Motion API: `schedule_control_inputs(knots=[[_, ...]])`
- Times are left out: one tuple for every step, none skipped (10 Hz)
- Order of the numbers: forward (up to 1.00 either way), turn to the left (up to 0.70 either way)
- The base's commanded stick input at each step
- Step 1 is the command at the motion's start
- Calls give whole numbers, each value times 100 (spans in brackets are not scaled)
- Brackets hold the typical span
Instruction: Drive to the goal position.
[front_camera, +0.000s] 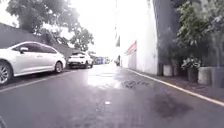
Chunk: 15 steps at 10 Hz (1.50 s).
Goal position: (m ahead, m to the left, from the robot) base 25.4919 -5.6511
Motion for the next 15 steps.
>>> schedule_control_inputs(knots=[[70,0],[70,0],[70,0],[70,0],[70,0],[70,0],[70,0],[70,0],[70,0],[70,0],[70,0],[70,0],[70,0],[70,0],[70,1]])
